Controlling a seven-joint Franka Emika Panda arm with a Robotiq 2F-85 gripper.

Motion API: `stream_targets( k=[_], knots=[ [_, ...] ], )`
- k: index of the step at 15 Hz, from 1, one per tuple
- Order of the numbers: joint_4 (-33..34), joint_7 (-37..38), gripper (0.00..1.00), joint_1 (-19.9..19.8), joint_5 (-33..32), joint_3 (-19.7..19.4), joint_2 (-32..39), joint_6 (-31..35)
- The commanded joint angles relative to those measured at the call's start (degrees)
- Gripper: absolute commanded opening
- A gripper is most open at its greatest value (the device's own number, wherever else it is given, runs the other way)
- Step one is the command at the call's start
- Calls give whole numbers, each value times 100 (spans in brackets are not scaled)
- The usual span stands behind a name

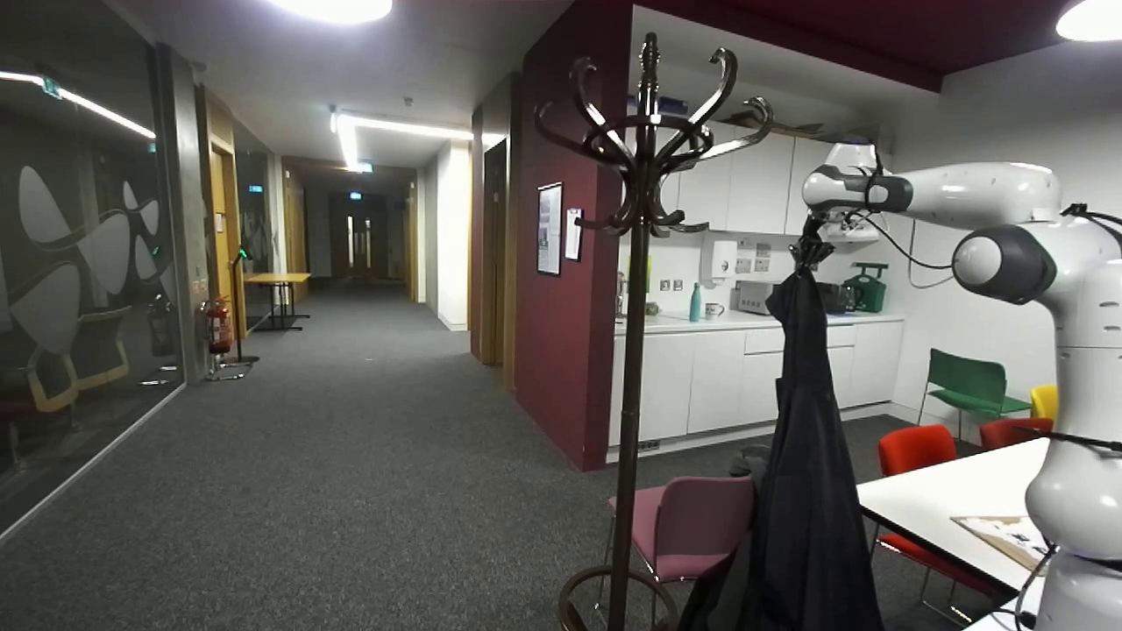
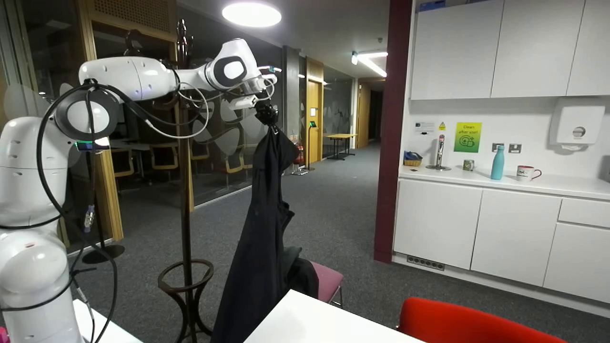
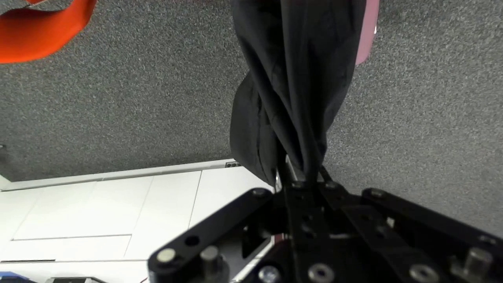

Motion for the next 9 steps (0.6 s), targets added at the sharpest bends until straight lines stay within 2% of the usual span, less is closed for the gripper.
stream_targets(
  k=[1, 9],
  knots=[
    [952, -147, 0, -140, 59, -74, 552, 255],
    [1887, -83, 0, -303, 616, 21, 1450, 1072]
  ],
)
